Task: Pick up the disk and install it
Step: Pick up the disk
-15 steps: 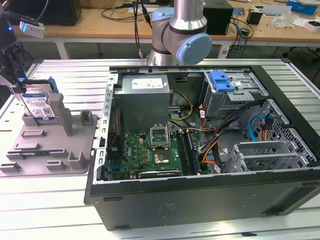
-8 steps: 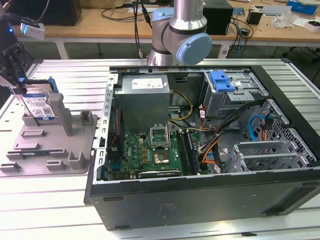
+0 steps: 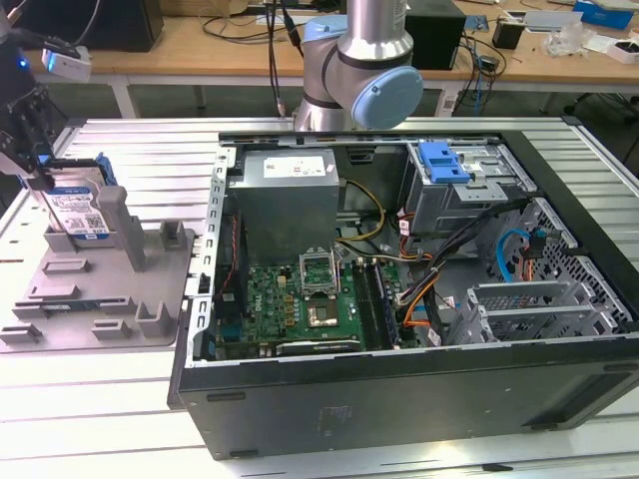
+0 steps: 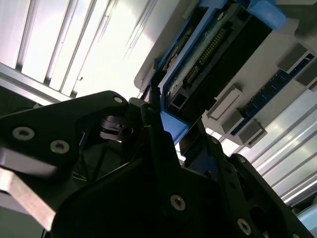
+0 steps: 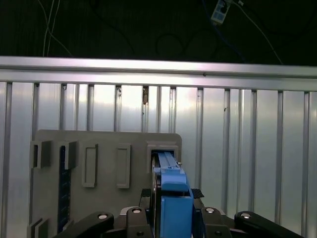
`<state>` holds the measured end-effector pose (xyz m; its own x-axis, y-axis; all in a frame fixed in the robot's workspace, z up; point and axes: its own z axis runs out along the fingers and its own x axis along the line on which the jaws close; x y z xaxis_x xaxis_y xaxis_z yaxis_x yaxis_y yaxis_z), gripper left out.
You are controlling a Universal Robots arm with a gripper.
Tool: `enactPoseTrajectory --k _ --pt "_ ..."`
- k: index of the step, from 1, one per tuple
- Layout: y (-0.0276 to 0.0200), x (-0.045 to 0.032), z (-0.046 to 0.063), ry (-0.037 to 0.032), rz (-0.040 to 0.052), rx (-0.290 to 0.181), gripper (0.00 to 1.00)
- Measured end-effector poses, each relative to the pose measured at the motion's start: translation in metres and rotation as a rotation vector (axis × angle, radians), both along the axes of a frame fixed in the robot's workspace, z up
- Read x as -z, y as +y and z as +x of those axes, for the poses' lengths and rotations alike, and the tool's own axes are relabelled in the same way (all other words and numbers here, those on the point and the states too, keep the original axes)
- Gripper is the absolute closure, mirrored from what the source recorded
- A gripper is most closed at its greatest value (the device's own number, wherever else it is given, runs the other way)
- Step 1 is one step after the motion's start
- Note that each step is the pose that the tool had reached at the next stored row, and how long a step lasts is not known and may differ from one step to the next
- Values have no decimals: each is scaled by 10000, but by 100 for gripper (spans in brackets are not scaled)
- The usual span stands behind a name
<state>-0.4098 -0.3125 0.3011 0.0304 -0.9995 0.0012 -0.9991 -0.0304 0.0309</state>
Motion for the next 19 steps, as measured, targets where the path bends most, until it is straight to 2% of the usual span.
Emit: enactPoseTrajectory --k 4,7,19 --pt "0 4 0 -1 0 0 59" --pt "0 5 0 -1 0 0 63" --pt "0 6 0 -1 -4 0 63"
